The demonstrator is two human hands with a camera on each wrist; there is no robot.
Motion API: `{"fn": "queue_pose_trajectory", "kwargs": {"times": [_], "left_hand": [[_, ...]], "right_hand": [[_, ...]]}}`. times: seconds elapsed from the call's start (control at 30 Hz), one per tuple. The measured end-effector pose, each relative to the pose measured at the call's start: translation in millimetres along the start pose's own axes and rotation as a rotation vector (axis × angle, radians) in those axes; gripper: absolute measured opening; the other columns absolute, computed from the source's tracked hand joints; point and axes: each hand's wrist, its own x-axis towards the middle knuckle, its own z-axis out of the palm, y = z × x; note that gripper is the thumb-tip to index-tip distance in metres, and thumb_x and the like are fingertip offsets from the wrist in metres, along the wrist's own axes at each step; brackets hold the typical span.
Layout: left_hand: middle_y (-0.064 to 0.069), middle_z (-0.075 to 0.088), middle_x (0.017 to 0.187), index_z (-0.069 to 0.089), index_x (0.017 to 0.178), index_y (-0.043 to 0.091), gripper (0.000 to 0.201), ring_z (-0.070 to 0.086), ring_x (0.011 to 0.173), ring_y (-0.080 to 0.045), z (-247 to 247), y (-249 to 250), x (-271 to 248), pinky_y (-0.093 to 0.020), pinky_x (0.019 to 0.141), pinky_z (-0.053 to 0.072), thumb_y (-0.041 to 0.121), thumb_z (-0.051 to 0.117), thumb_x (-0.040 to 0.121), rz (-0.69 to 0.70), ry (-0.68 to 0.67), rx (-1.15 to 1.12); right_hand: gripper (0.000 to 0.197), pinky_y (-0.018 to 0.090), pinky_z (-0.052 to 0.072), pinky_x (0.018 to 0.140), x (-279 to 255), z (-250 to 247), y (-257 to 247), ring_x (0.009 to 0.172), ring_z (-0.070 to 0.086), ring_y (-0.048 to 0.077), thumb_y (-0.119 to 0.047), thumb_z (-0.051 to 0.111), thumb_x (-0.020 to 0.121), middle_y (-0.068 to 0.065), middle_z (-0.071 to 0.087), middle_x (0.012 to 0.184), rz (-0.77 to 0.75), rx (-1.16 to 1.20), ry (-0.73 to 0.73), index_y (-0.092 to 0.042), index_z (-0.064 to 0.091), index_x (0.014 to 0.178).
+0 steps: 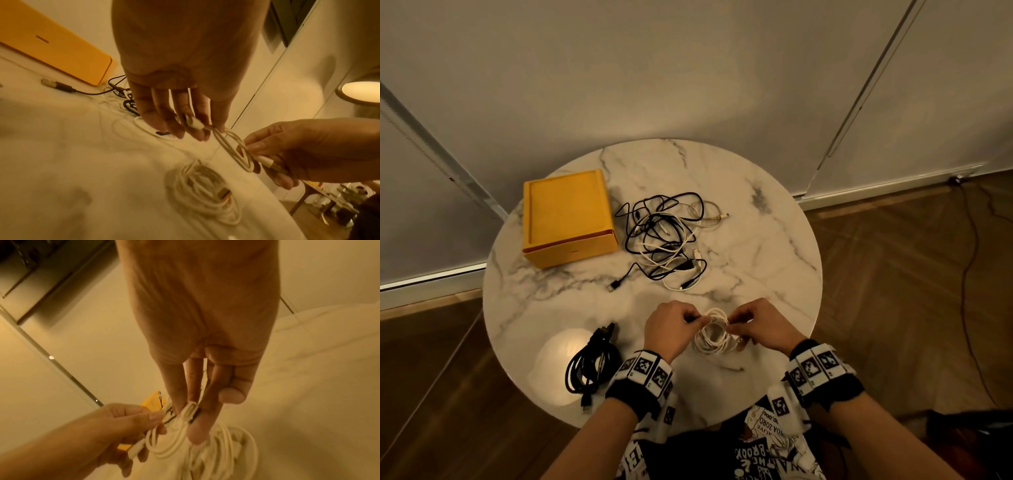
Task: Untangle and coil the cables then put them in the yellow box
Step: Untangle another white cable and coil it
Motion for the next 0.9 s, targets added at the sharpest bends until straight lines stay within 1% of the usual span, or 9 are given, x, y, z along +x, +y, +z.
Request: {"fn": "queue_pose_trajectory", "kwargs": {"times": [0.1, 0.2, 0.33, 0.43, 0.53, 0.67, 0.73, 0.77, 0.9], "left_hand": [[0.009, 0.071, 0.08, 0.073, 0.084, 0.028, 0.032, 0.065, 0.079, -0.012, 8.7, -4.1, 0.2, -0.03, 0.068, 0.053, 0.058, 0.067, 0.078, -0.015, -0.047, 0.104], [0.008, 0.07, 0.085, 0.067, 0.087, 0.026, 0.032, 0.064, 0.082, -0.012, 16.9, -9.8, -1.3, -0.026, 0.068, 0.049, 0.054, 0.072, 0.075, -0.05, -0.026, 0.051], [0.01, 0.068, 0.085, 0.061, 0.085, 0.026, 0.033, 0.061, 0.081, -0.012, 24.4, -15.3, -2.5, -0.025, 0.064, 0.042, 0.056, 0.071, 0.076, -0.048, -0.01, 0.04], [0.011, 0.067, 0.084, 0.06, 0.085, 0.027, 0.036, 0.061, 0.079, -0.011, 27.2, -15.9, -4.2, -0.025, 0.064, 0.044, 0.06, 0.068, 0.075, -0.048, -0.004, 0.032], [0.01, 0.065, 0.083, 0.059, 0.085, 0.027, 0.035, 0.06, 0.078, -0.011, 27.3, -12.7, -6.7, -0.026, 0.066, 0.045, 0.058, 0.07, 0.073, -0.051, 0.0, -0.047], [0.008, 0.062, 0.083, 0.063, 0.088, 0.026, 0.018, 0.057, 0.075, -0.012, 17.1, -8.4, -7.6, -0.027, 0.066, 0.046, 0.041, 0.069, 0.08, 0.016, -0.021, -0.149], [0.004, 0.065, 0.083, 0.069, 0.086, 0.024, 0.01, 0.059, 0.072, -0.013, 6.1, -12.7, -6.4, -0.033, 0.07, 0.052, 0.032, 0.066, 0.081, 0.054, -0.009, -0.215], [0.003, 0.066, 0.085, 0.071, 0.086, 0.023, 0.008, 0.058, 0.069, -0.011, -2.2, -16.8, -4.7, -0.033, 0.072, 0.053, 0.026, 0.065, 0.081, 0.068, -0.001, -0.236], [0.001, 0.066, 0.094, 0.073, 0.095, 0.022, 0.025, 0.055, 0.064, -0.006, -49.0, -39.4, 9.1, -0.024, 0.069, 0.047, 0.005, 0.06, 0.084, 0.108, 0.078, -0.217]], "right_hand": [[0.013, 0.019, 0.043, 0.038, 2.5, 12.6, 8.5, 0.053, 0.069, 0.021, -0.011, 0.073, 0.084, 0.016, 0.072, 0.075, 0.036, -0.049, 0.014, 0.0, 0.07, 0.089], [0.014, 0.024, 0.047, 0.039, 4.3, 20.0, 15.8, 0.051, 0.069, 0.021, -0.016, 0.073, 0.083, 0.012, 0.072, 0.07, 0.026, -0.124, 0.045, -0.003, 0.07, 0.085], [0.012, 0.026, 0.053, 0.048, 1.3, 16.6, 27.5, 0.052, 0.066, 0.016, -0.017, 0.076, 0.081, 0.008, 0.071, 0.068, -0.009, -0.119, 0.153, -0.008, 0.069, 0.085], [0.009, 0.029, 0.057, 0.062, -1.2, 7.4, 41.9, 0.062, 0.066, 0.01, -0.016, 0.077, 0.079, 0.001, 0.071, 0.072, -0.005, -0.136, 0.219, -0.017, 0.069, 0.082], [0.007, 0.025, 0.052, 0.065, -3.4, 0.3, 53.1, 0.067, 0.066, 0.009, -0.017, 0.077, 0.078, -0.003, 0.071, 0.075, 0.016, -0.126, 0.229, -0.019, 0.071, 0.08], [0.011, 0.013, 0.045, 0.06, -4.1, 3.6, 55.5, 0.063, 0.063, 0.001, -0.013, 0.075, 0.079, -0.006, 0.071, 0.073, 0.002, -0.153, 0.215, -0.023, 0.071, 0.077], [0.013, 0.007, 0.042, 0.06, 1.1, 7.1, 52.2, 0.069, 0.062, -0.001, -0.011, 0.073, 0.082, -0.006, 0.071, 0.084, -0.022, -0.175, 0.243, -0.023, 0.071, 0.087], [0.017, 0.006, 0.041, 0.064, 5.1, 8.1, 49.4, 0.077, 0.063, 0.003, -0.01, 0.072, 0.083, -0.004, 0.07, 0.093, -0.042, -0.192, 0.266, -0.021, 0.07, 0.096], [0.038, 0.028, 0.042, 0.094, 22.9, 0.0, 36.4, 0.116, 0.056, 0.027, -0.006, 0.069, 0.084, 0.012, 0.058, 0.127, -0.116, -0.288, 0.345, -0.011, 0.064, 0.121]]}}
